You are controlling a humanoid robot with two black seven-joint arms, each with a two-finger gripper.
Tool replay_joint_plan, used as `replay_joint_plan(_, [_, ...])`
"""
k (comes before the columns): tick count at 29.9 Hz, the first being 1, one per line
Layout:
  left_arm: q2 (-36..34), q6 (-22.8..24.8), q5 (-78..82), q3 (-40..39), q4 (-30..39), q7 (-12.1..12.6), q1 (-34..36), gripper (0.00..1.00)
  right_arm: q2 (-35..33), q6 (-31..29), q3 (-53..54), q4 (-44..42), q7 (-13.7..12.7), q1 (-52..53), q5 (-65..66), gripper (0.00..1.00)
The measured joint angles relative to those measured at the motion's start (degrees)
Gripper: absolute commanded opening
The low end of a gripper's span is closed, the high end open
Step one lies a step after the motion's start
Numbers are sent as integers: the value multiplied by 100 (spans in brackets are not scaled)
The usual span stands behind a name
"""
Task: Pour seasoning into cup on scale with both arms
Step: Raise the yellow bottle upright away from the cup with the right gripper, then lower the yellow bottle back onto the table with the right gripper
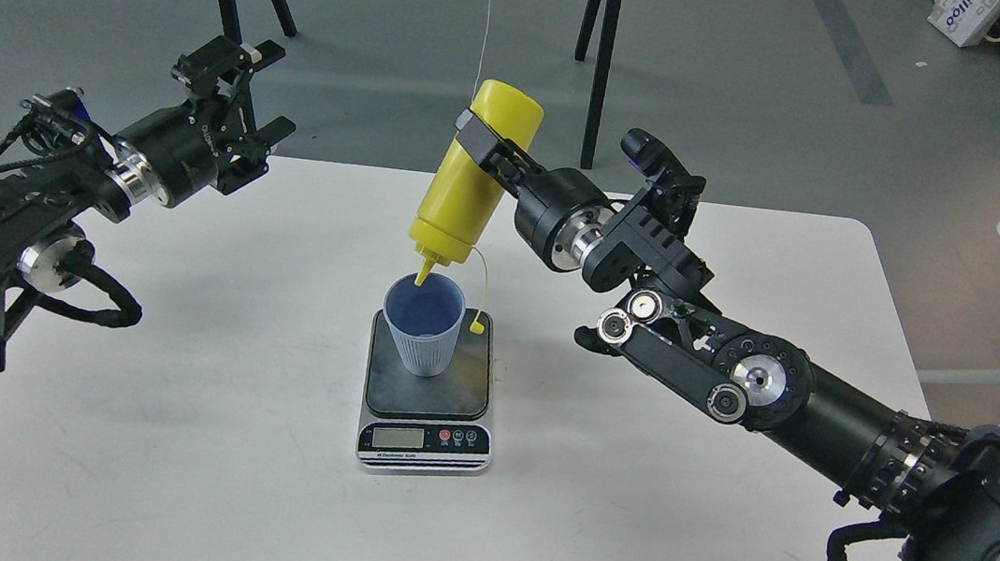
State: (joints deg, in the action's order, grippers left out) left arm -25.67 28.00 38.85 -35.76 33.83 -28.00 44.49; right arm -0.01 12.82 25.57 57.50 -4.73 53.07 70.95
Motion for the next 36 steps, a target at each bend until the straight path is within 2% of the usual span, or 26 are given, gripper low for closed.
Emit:
replay_joint_plan(9, [0, 0, 0, 17, 0, 0, -18, 99, -16, 13, 48, -31, -20, 24, 55, 2])
replay_joint_plan(13, [-12, 0, 12, 43, -10, 0, -28, 99, -1, 17, 757, -47, -179, 51, -258, 2])
replay_joint_plan(16, [-156, 0, 17, 56, -40, 0, -112, 99, -1, -30, 1683, -46, -578, 126, -1104, 2])
replay_joint_plan(21, [-390, -1, -77, 57, -50, 0, -320, 99, -7, -86, 3541, -29, -1877, 327, -3371, 2])
replay_joint_plan(23, [-449, -2, -85, 58, -50, 0, -427, 99, -123, -188, 4380, -63, -2185, 315, -4215, 2])
replay_joint_plan(24, [-478, -2, -85, 62, -50, 0, -481, 99, -216, -243, 4782, -87, -2251, 256, -4616, 2])
replay_joint_plan(30, [-701, -1, -73, 108, -33, 0, -694, 99, -581, -828, 6079, -146, -2323, -845, -6096, 2])
replay_joint_plan(36, [-785, -1, -70, 107, -16, 0, -633, 99, -591, -1869, 6235, -136, -2328, -2460, -6815, 3])
